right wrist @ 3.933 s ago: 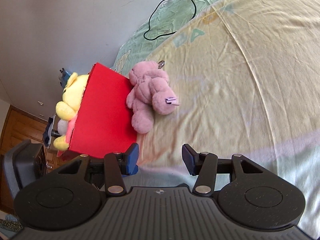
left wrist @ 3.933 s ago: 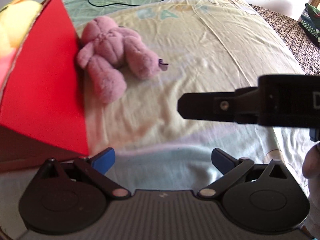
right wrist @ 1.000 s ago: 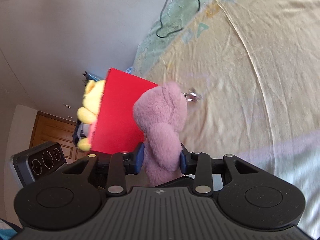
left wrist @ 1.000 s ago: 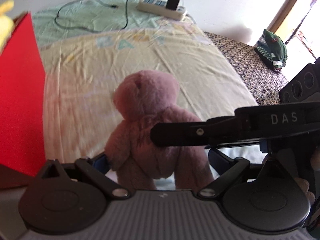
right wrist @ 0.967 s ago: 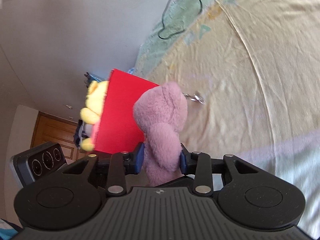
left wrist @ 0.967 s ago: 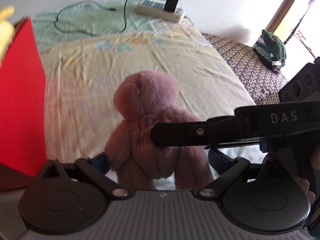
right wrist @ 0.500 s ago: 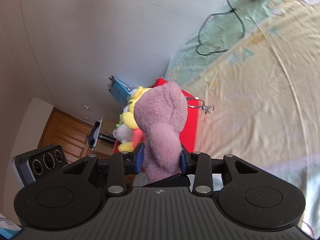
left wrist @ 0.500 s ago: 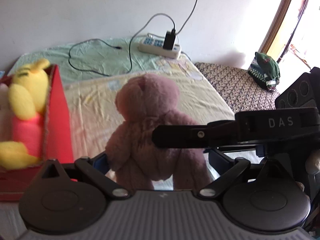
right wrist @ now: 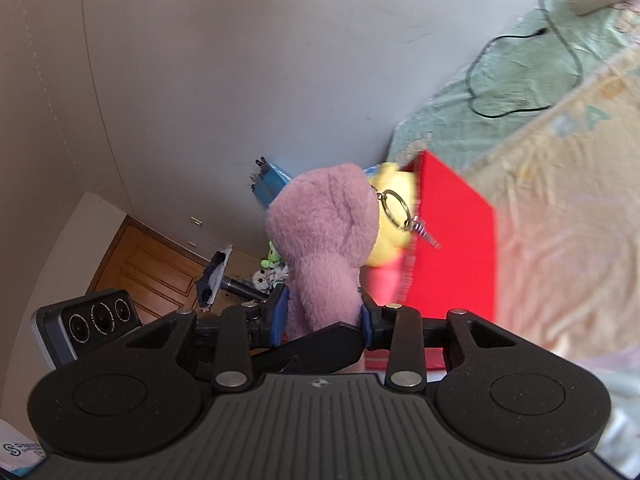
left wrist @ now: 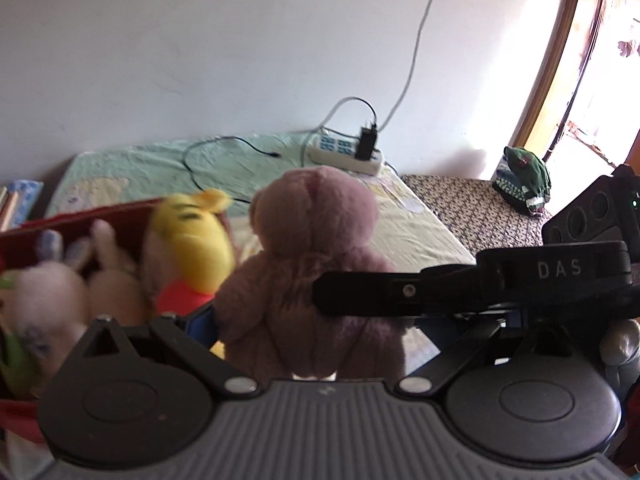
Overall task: Organize objects
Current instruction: 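Lift the pink teddy bear and carry it over the red box, then lower the pink teddy bear into the red box with the right gripper, then open the right gripper and pull it back from the box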
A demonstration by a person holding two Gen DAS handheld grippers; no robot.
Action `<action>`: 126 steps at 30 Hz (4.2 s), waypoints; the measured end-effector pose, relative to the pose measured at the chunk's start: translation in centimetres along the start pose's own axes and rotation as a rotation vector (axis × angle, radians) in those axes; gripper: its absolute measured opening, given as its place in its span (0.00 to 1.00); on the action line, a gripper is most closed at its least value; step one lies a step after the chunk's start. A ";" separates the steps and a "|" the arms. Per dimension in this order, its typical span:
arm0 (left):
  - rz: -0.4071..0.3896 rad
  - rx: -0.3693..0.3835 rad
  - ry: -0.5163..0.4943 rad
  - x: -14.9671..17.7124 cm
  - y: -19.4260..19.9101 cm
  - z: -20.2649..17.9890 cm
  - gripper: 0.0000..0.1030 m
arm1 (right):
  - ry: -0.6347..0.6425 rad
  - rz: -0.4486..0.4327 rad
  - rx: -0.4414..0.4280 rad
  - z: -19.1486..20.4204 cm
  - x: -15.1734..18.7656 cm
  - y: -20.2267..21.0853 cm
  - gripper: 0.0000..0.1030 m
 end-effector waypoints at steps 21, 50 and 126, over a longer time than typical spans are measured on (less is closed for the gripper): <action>-0.009 -0.007 0.019 -4.3 4.3 11.6 0.95 | 0.029 -0.094 0.031 6.6 -1.5 -9.6 0.37; 0.079 -0.013 0.056 -2.1 -1.9 14.9 1.00 | 0.099 -0.016 0.230 4.5 -0.7 -12.7 0.36; 0.307 -0.417 -0.016 3.7 -3.8 -1.9 0.99 | 0.175 -0.160 0.901 0.5 5.0 3.2 0.53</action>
Point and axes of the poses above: each gripper's, at about its wrist camera, not at the fingertips, and y roughly against the way its jaws point, z to its left, x to its underside, the point moved 1 cm from there along -y, roughly the way its jaws point, and after that the axes turned 2 degrees about x, right-handed, at the moved point
